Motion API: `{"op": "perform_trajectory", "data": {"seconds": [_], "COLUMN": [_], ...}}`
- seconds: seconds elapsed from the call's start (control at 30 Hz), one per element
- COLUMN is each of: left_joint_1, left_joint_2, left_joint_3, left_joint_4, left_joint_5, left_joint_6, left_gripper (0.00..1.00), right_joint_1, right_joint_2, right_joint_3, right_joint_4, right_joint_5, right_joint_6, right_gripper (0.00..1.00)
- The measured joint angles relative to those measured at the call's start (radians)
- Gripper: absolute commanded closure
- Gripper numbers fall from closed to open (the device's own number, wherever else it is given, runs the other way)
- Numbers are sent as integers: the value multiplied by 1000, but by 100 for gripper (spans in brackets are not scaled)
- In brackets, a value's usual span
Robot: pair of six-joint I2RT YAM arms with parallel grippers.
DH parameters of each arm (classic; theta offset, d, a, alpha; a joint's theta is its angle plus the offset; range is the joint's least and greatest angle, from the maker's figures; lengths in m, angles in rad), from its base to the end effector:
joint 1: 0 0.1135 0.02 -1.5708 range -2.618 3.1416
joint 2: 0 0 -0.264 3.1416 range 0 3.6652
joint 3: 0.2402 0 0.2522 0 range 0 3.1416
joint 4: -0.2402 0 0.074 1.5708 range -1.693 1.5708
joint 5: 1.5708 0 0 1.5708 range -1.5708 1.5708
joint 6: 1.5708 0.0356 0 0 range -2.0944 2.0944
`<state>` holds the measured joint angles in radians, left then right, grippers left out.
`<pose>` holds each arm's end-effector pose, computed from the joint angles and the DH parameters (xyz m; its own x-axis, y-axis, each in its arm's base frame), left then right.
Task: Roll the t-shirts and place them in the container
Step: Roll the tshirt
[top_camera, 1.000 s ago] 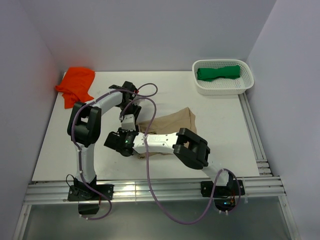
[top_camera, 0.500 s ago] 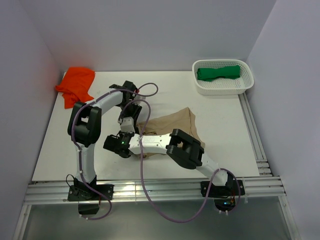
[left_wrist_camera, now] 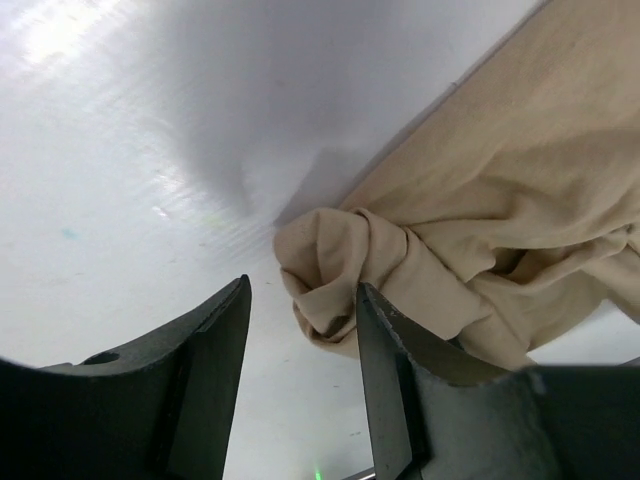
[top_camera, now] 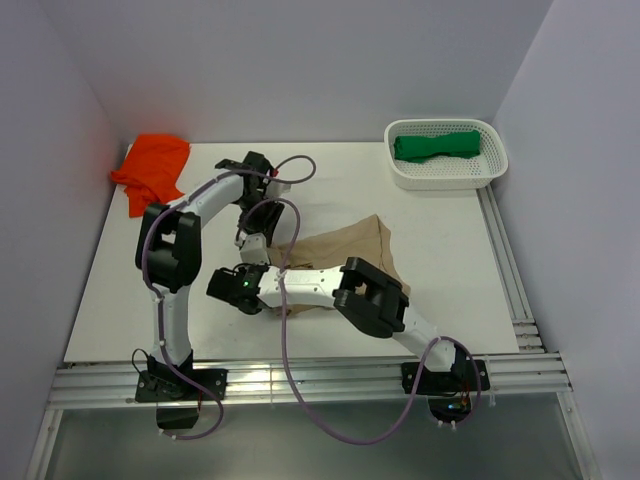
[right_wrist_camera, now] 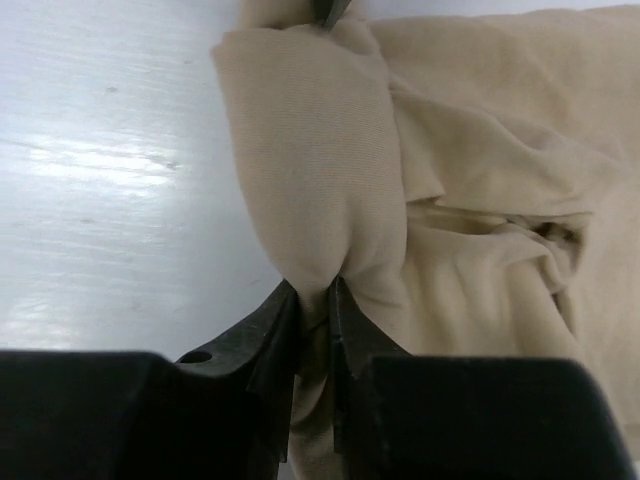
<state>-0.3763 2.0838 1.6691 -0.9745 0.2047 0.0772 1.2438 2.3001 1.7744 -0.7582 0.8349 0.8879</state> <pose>0.3857 -0.1602 0.1927 -0.8816 0.4296 -0.1955 0.4633 0.8666 -0.1854 0.1745 0.4325 0.1454 -0.6353 -0.2518 -0.7301 -0.1196 0.9660 -0.2291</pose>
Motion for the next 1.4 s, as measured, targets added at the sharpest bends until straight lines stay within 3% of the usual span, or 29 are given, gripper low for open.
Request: {"op": "perform_trajectory", "data": {"seconds": [0.23,0.43,0.73,1.13,1.3,1.4], "left_joint_1": [58,103,114,115,115,113], "left_joint_2": [6,5,-72,-140,-140,-139], "left_joint_3": [115,115,-45,-208,-240,-241], "left_joint_4": [-43,-59,-32,77,130,154], "left_joint_5": [10,29,82,217,245,241], "left_joint_6": [35,65,94,94,82,56], "left_gripper": [47,46,42,39,42,56], "right_joint_1": [-27,-80,-165,-231,-241,-245], "right_joint_2": [-60,-177,-330,-346,-330,-329], "right_joint_3": [-50,-251,-654,-932,-956,-962], "right_joint_4": [149,382,909,1400,1473,1488], "right_joint_5": [-178,-344,-558,-712,-737,-746], "right_joint_6": [28,128,256,403,431,436], "right_gripper": [83,84,83,82,77,67]}}
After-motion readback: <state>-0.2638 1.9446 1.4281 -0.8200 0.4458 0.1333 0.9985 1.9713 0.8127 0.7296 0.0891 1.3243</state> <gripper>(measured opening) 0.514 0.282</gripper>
